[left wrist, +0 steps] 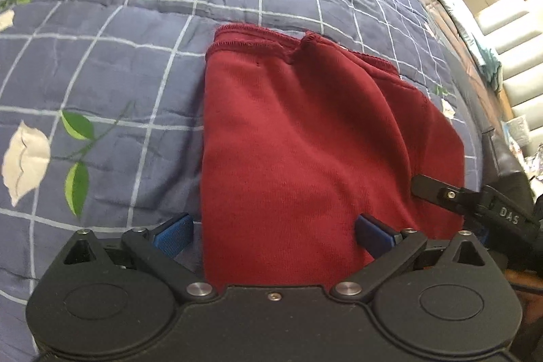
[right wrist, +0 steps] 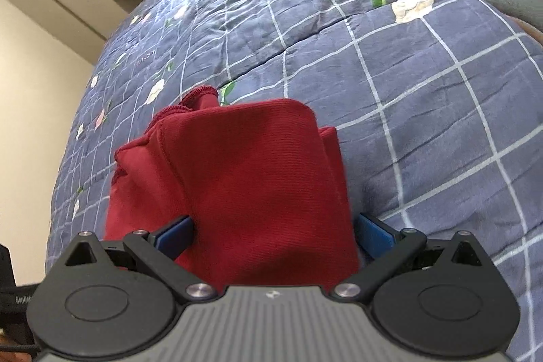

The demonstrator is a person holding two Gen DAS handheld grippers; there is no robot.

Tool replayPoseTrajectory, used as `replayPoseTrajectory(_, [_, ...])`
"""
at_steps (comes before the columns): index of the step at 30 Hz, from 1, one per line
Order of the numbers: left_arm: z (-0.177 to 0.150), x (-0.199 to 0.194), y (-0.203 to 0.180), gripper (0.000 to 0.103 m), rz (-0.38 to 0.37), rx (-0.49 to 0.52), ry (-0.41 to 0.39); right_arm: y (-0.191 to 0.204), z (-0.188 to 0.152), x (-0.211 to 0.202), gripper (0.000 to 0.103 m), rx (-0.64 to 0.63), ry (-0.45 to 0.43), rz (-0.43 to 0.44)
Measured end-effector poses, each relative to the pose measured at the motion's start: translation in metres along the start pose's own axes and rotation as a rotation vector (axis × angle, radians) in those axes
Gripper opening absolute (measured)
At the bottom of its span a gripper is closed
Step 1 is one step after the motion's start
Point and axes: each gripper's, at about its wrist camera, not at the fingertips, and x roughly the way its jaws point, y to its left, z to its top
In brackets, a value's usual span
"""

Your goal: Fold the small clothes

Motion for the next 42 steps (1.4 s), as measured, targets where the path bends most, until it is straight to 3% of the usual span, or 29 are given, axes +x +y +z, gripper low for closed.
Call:
replayPoseTrajectory(2, [0.001,-0.002,-0.001,0.097,-0.041,-0.003,0.011,0.007,-0.003,-0.001,0.097,-0.003,-0.009,-0.024])
replayPoseTrajectory(8, [0.009,-0.003,-0.001,0.094,-0.066,0.003,0.049,0.015,-0.012,-0.004,0.085,0.019,-0.057,-0.062])
replayPoseTrajectory(15, [0.016,-0.009,0.000,0.087,-0.123,0.030,0.061,0.020,-0.018,-0.007,0.081,0.069,-0.107,-0.080])
replayPoseTrajectory(18, [0.018,-0.015,0.001,0.082,-0.148,0.036,0.060,0.023,-0.020,-0.008,0.074,0.083,-0.121,-0.082])
replayPoseTrajectory(22, [0.021,-0.019,0.001,0.075,-0.156,0.044,0.072,0.031,-0.023,-0.011,0.056,0.089,-0.138,-0.083])
replayPoseTrajectory(25, [0.023,-0.023,0.002,0.059,-0.161,0.075,0.075,0.042,-0.025,-0.016,0.043,0.072,-0.159,-0.100])
replayPoseTrajectory(26, [0.023,-0.025,0.002,0.047,-0.154,0.085,0.070,0.046,-0.025,-0.019,0.041,0.068,-0.166,-0.099])
replayPoseTrajectory(27, [0.024,-0.027,0.004,0.041,-0.151,0.090,0.068,0.049,-0.026,-0.022,0.040,0.067,-0.174,-0.092])
replayPoseTrajectory(30, [0.028,-0.035,0.012,0.037,-0.181,0.076,0.061,0.063,-0.026,-0.027,0.038,0.060,-0.179,-0.055])
replayPoseTrajectory(36, [0.034,-0.061,0.020,0.035,-0.218,0.096,0.005,0.100,-0.024,-0.029,0.036,0.018,-0.186,0.057])
replayPoseTrajectory(42, [0.049,-0.102,0.047,0.035,-0.168,0.084,-0.078,0.137,-0.016,-0.006,0.035,0.001,-0.159,0.192])
